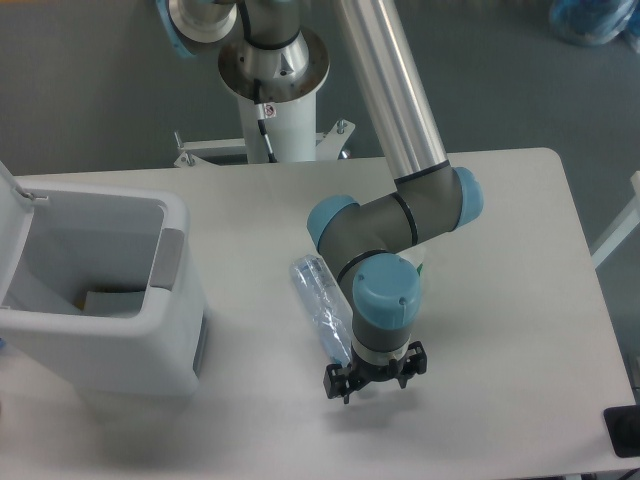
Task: Place the trash in the trash can
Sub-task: 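Align the gripper along the bottle and close on its cap end, then lift the bottle and carry it over the white trash bin, then lower the bottle into the bin and open the gripper, then move the open gripper over the crumpled plastic bag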
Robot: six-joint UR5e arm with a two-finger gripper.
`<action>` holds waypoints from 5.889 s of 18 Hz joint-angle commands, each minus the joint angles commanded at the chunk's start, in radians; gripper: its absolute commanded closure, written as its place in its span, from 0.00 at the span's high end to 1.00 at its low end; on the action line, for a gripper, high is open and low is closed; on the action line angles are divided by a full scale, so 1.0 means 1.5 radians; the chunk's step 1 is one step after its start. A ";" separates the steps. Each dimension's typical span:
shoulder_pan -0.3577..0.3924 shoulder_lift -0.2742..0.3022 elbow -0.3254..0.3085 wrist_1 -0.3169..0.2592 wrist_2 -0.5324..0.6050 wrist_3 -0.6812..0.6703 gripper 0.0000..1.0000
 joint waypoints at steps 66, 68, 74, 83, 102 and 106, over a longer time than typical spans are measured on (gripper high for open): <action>-0.184 0.317 0.078 0.152 -0.347 -0.076 0.27; -0.201 0.308 0.069 0.151 -0.346 -0.075 0.27; -0.217 0.284 0.049 0.152 -0.347 -0.070 0.29; -0.216 0.292 0.019 0.151 -0.347 -0.041 0.98; 0.060 0.392 -0.246 0.120 -0.114 0.085 0.99; 0.056 0.379 -0.295 0.100 -0.042 0.085 1.00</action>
